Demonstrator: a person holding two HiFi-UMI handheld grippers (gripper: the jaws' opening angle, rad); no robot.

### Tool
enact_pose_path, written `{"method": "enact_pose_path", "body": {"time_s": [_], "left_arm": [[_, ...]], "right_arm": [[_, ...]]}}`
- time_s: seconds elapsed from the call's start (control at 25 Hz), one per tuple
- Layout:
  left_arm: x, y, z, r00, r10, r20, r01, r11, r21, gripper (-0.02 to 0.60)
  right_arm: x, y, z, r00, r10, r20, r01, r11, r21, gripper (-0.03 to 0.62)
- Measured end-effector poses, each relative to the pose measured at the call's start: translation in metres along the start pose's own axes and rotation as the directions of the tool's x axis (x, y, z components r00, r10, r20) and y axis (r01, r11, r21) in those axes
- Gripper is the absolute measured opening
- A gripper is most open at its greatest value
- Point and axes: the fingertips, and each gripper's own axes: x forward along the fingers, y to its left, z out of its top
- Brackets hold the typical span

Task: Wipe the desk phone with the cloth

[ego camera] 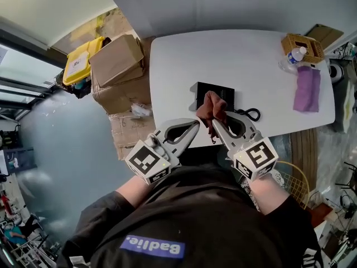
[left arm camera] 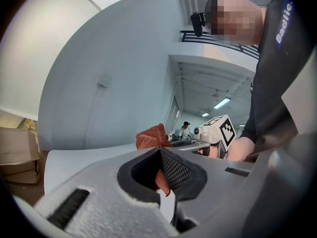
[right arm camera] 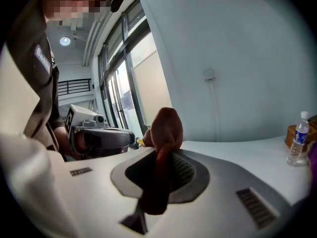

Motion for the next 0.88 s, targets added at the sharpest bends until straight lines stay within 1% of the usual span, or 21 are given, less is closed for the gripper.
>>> {"method": "enact_pose_path", "body": {"time_s": [0.28,0.72,0.88], "left_arm": [[0.017,0.023,0.003,0.998,0.063,0.014,-0.063,0.998,-0.01,0.009],[0.024,0.042,-0.003,0.993,0.116,-0.009,-0.116,0.993,-0.016,0.009],[0.024,0.046,-0.005,0.992,0.126,-0.021,-0.126,0.992,-0.02,0.009]], "right_arm": [[0.025,-0.037,-0.009,1.0,0.012,-0.016,-0.012,1.0,-0.006,0.069],[0.074,-0.079,-0.047,0.997,0.011,-0.075,-0.011,1.0,0.005,0.069],[0.095,-0.09,-0.061,0.993,0.002,-0.117,-0.003,1.0,-0.006,0.069]]}}
